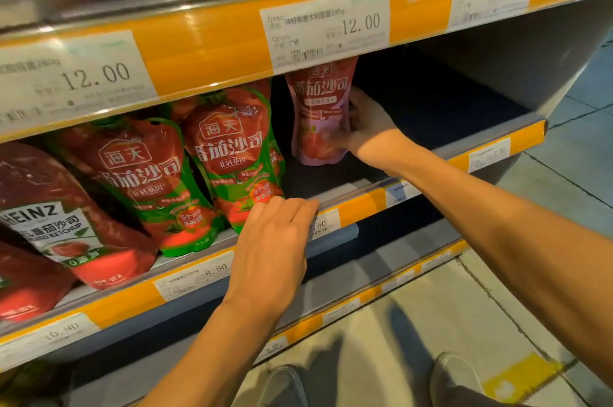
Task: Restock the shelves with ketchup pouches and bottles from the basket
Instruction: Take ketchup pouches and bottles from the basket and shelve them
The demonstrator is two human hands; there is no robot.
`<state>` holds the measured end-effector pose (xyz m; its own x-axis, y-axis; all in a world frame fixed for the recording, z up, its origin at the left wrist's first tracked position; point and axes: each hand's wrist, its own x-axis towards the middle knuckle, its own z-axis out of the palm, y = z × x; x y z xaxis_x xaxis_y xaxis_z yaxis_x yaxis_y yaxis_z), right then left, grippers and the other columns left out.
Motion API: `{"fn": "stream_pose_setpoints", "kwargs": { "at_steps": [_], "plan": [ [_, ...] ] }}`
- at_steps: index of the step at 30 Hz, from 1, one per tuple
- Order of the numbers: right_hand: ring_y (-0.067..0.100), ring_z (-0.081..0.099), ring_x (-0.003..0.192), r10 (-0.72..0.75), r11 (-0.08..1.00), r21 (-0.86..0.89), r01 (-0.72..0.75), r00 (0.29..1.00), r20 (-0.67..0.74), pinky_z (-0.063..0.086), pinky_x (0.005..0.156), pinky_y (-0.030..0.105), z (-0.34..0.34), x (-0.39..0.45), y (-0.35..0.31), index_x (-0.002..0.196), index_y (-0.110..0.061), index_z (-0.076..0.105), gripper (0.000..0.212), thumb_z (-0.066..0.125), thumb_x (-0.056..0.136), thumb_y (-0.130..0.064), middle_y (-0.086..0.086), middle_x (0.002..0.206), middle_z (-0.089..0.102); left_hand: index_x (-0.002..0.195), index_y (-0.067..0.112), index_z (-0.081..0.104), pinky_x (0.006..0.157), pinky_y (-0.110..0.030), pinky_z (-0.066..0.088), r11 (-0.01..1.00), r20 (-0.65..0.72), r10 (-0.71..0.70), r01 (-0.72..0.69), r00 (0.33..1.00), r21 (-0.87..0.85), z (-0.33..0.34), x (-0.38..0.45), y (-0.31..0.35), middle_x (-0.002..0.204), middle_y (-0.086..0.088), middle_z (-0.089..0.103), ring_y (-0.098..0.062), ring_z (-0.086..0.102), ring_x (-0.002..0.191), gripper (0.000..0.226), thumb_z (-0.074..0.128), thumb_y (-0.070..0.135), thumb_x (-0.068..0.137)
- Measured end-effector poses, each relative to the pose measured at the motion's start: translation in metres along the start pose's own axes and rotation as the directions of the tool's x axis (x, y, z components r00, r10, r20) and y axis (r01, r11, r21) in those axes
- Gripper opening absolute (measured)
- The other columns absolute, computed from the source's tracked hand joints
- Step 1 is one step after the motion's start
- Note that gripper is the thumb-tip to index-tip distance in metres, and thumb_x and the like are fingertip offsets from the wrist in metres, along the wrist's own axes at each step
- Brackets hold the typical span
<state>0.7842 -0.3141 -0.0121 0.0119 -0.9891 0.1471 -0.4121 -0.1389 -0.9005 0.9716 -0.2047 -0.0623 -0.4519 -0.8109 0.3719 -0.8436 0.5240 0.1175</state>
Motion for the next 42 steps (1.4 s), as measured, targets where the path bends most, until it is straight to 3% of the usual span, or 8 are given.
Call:
{"fn": "stream_pose_setpoints", "kwargs": {
  "at_steps": [5,12,18,22,25,34,37,42],
  "plan": [
    [0.014,0.057,0.12,-0.034,0.985,-0.168,0.03,0.999,-0.022,0.045,0.096,0.022,0.006,0.006,0.026,0.136,-0.013,0.053,0.068,0.086,0.076,-0.015,0.001,0.129,0.064,0.124,0.013,0.066,0.078,-0.036,0.043,1.0,0.014,-0.022,0.023,1.0,-0.012,-0.001,0.001,0.0,0.111,-0.001,0.069,-0.026,0.06,0.092,0.051,0.075,-0.003,0.076],
    [-0.001,0.056,0.094,-0.104,0.976,-0.196,0.097,0.994,-0.027,0.04,0.062,-0.003,0.028,0.044,0.026,0.122,-0.02,0.06,0.046,0.081,0.082,-0.02,-0.021,0.096,0.061,0.122,0.016,0.067,0.079,-0.035,0.043,0.998,0.037,-0.053,0.054,0.998,-0.024,-0.004,0.002,0.003,0.11,0.0,0.069,-0.023,0.059,0.093,0.052,0.077,-0.002,0.074],
    [0.011,0.06,0.116,-0.096,0.967,-0.236,0.097,0.995,0.016,0.04,0.08,0.007,0.041,0.072,0.021,0.129,-0.018,0.06,0.05,0.079,0.084,-0.024,-0.001,0.124,0.067,0.121,0.016,0.067,0.076,-0.036,0.047,0.999,0.017,-0.033,0.034,0.999,-0.036,-0.001,0.001,0.0,0.109,0.001,0.07,-0.022,0.061,0.091,0.052,0.081,0.002,0.073],
    [0.014,0.061,0.118,-0.05,0.979,-0.197,0.056,0.998,0.035,0.04,0.072,0.001,0.039,0.069,0.023,0.128,-0.016,0.06,0.05,0.081,0.083,-0.023,-0.002,0.123,0.067,0.126,0.014,0.066,0.079,-0.036,0.048,0.999,0.011,-0.009,0.01,1.0,-0.034,0.0,-0.003,-0.003,0.114,-0.001,0.069,-0.022,0.061,0.094,0.052,0.079,0.003,0.077],
    [0.017,0.061,0.119,-0.023,0.973,-0.23,0.016,0.999,-0.031,0.041,0.087,0.018,0.026,0.056,0.024,0.133,-0.014,0.058,0.061,0.083,0.081,-0.032,0.002,0.128,0.066,0.126,0.013,0.065,0.081,-0.036,0.047,0.999,-0.008,0.002,-0.002,1.0,-0.034,0.0,-0.005,-0.002,0.114,-0.001,0.069,-0.023,0.06,0.095,0.046,0.076,0.01,0.082],
    [0.002,0.067,0.094,0.128,0.991,-0.02,-0.134,0.976,-0.175,0.054,0.082,0.026,-0.072,-0.102,0.015,0.103,-0.028,0.064,0.02,0.076,0.088,-0.034,-0.011,0.104,0.069,0.131,0.023,0.06,0.096,-0.013,0.03,0.913,-0.082,-0.228,0.184,0.97,-0.364,-0.028,-0.004,0.038,0.122,0.013,0.059,0.005,0.044,0.111,0.037,0.053,0.04,0.099],
    [0.007,0.07,0.092,0.2,0.978,-0.012,-0.208,0.953,-0.227,0.057,0.082,0.025,-0.109,-0.176,0.003,0.1,-0.027,0.067,0.013,0.074,0.089,-0.03,-0.005,0.102,0.073,0.129,0.025,0.062,0.095,-0.021,0.04,0.826,-0.063,-0.284,0.21,0.957,-0.524,-0.049,-0.005,0.073,0.124,0.015,0.061,0.002,0.052,0.112,0.037,0.048,0.044,0.101],
    [0.012,0.07,0.088,0.26,0.956,-0.038,-0.291,0.9,-0.348,0.057,0.085,0.03,-0.162,-0.292,-0.029,0.095,-0.02,0.069,0.01,0.073,0.09,-0.027,-0.002,0.093,0.074,0.105,0.028,0.064,0.075,-0.019,0.041,0.738,0.132,-0.139,0.191,0.981,-0.647,-0.08,-0.007,0.158,0.091,0.015,0.064,-0.007,0.059,0.092,0.021,0.048,0.04,0.102]
  ]
}}
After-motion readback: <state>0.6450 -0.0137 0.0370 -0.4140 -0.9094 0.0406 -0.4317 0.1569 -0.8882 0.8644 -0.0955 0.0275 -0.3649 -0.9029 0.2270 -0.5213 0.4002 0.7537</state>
